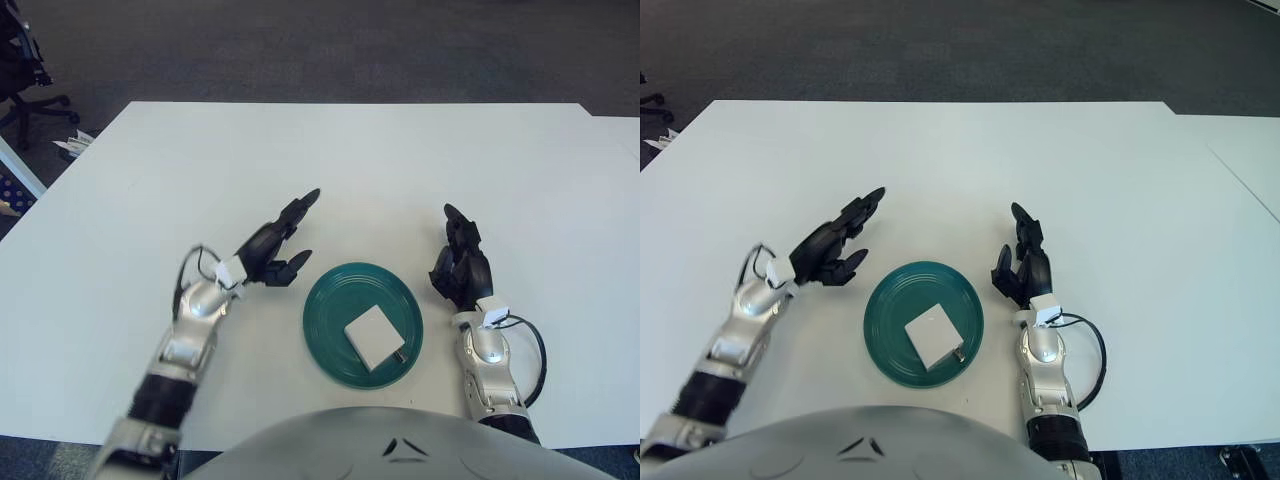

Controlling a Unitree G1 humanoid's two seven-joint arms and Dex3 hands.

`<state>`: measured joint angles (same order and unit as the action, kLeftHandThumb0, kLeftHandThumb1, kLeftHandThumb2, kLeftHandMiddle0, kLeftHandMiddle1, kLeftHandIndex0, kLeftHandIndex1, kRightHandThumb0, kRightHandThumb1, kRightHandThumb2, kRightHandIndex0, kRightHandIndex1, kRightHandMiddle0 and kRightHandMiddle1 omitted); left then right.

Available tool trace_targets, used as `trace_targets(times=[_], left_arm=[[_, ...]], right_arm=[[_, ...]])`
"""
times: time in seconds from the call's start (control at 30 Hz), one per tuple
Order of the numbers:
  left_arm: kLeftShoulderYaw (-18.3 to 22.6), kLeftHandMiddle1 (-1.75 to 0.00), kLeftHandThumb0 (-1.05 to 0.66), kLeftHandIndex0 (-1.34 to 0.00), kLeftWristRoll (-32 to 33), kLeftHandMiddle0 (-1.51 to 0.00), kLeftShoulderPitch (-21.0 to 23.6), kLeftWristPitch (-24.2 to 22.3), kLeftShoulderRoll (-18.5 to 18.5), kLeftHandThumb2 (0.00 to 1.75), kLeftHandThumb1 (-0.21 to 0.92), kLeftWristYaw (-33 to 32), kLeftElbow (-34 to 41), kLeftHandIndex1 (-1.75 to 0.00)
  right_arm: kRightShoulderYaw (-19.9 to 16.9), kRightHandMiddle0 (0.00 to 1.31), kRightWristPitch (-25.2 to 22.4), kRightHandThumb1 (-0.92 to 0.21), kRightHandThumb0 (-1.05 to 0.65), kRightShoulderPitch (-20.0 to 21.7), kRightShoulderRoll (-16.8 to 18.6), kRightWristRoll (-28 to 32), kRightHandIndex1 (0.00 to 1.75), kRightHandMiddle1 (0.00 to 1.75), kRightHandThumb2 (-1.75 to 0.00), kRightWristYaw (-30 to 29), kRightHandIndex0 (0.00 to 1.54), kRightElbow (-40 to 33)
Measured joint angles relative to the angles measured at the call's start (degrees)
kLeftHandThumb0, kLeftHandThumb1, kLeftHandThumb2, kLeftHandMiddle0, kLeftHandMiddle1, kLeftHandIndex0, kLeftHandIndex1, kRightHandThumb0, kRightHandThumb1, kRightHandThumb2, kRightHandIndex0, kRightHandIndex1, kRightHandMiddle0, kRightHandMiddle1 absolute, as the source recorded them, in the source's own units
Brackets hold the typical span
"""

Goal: Put the charger into the plate.

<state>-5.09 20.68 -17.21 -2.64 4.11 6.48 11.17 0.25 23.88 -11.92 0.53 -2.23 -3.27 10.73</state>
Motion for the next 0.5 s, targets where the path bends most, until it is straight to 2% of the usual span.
trace_targets(times=[0.1,0.3,0.4,0.5], left_arm=[[1.1,-0.01,-1.05,0.0,1.4,-0.09,-0.6,-2.0,0.6,0.94,0.92,-0.8,2.2,-0.55],[4.3,0.0,-1.05,0.0,4.3,-0.01,0.5,-4.0,1.2,0.99,0.92,-0.9,2.3,-0.32],[5.9,0.0,-1.05,0.0,6.5,-0.01,0.8,-6.0,1.7,1.0,0.92,-1.5,2.2,-0.3],[6.7,-0.01,-1.05,0.0,8.6,-0.05,0.8,-8.5,2.6,0.99,0.92,-3.3,2.9,-0.36]], right_arm=[[0.0,0.0,-0.1,-0.92,-0.88,-0.4,0.0,0.1,0.0,0.46,-0.98,0.4,0.07,-0.3],[0.0,0.0,-0.1,-0.92,-0.9,-0.8,-0.2,0.1,0.01,0.46,-0.99,1.0,0.08,-0.6],[0.0,0.0,-0.1,-0.92,-0.9,-0.9,-0.5,0.1,0.01,0.46,-0.99,1.3,0.09,-0.8],[0.0,0.0,-0.1,-0.92,-0.9,-1.1,-0.5,0.1,0.01,0.46,-1.0,1.5,0.09,-1.0]])
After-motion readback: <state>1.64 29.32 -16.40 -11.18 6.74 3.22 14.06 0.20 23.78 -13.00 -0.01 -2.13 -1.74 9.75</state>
